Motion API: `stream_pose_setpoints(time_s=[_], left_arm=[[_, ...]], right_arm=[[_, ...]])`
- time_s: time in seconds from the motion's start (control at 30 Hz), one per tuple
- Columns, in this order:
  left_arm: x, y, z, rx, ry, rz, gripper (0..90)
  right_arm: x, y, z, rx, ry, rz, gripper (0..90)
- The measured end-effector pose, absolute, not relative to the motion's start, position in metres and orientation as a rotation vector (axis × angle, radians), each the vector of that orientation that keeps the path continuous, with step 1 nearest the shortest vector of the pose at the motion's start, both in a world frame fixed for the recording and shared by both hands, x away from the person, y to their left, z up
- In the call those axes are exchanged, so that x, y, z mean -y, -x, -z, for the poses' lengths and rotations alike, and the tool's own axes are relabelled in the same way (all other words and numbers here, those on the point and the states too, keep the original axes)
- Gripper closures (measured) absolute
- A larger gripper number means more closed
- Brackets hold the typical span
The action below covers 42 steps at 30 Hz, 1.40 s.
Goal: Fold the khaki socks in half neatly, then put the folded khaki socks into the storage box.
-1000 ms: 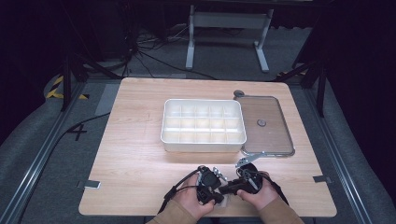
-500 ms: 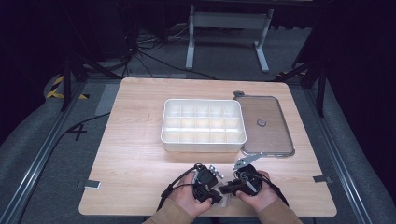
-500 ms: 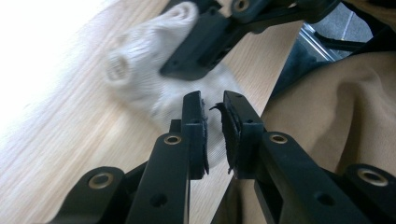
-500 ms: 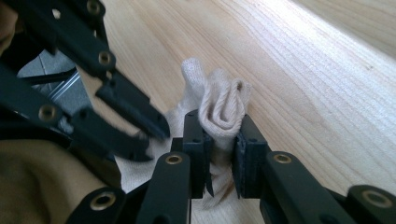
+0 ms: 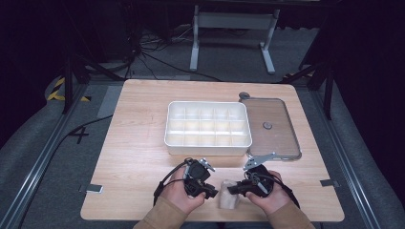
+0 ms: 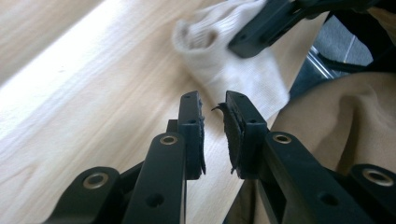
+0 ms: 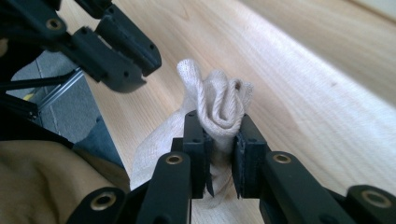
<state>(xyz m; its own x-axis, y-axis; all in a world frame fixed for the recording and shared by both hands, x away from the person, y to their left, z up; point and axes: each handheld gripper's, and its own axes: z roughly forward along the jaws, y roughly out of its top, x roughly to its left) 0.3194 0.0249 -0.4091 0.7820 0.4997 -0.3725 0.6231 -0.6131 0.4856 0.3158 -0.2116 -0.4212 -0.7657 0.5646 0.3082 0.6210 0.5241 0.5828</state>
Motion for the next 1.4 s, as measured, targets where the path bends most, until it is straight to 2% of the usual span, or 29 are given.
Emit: stream_pose_setpoints(time_s=[0.77, 1.4], left_arm=[[-0.054, -0.328, 0.4, -0.92, -2.326, 0.189, 75.4], [-0.083, -0.337, 0.398, -1.02, -2.29, 0.142, 72.1]], right_arm=[[0.232, -0.323, 0.392, 2.699, 1.068, 1.169, 77.7], [0.247, -0.349, 0.354, 2.755, 1.07, 1.165, 77.5]])
